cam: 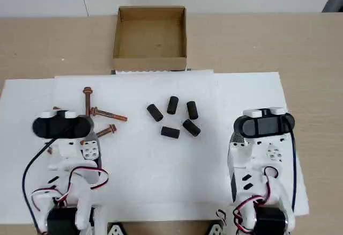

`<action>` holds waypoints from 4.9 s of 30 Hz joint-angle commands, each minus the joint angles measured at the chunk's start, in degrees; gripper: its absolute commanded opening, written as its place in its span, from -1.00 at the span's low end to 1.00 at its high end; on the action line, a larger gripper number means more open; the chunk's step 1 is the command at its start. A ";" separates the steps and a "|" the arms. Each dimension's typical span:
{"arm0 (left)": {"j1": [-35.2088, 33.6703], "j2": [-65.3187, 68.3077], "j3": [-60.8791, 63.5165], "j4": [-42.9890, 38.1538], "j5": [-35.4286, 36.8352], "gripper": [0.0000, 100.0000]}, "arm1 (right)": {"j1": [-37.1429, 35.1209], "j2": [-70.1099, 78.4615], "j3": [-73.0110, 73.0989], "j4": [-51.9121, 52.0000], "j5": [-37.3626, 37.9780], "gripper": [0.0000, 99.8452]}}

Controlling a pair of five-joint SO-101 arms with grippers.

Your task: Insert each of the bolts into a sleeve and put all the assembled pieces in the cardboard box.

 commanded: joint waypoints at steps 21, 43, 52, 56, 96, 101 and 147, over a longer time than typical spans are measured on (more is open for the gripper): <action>-2.64 65.58 -51.74 23.65 -5.45 -0.98 | -9.89 76.97 -63.82 23.78 -4.31 -0.99; -2.73 89.05 -54.29 18.99 -9.32 -0.83 | -18.51 107.74 -78.77 20.97 1.32 -0.71; -2.64 90.20 -54.37 18.99 -9.32 -0.83 | -18.77 112.75 -78.86 15.87 1.41 -0.71; -2.55 90.20 -54.37 18.99 -9.32 -0.83 | -19.12 114.42 -78.86 13.41 1.41 -0.73; -2.64 90.02 -62.64 28.75 -10.46 -0.98 | -17.98 112.84 -88.00 18.68 1.49 -0.99; -2.73 90.29 -71.60 32.09 -9.49 -0.98 | -14.37 106.42 -89.41 26.33 3.08 -0.99; 1.14 124.22 -84.97 32.09 -43.78 -0.80 | 0.92 102.29 -80.53 28.35 6.68 -0.99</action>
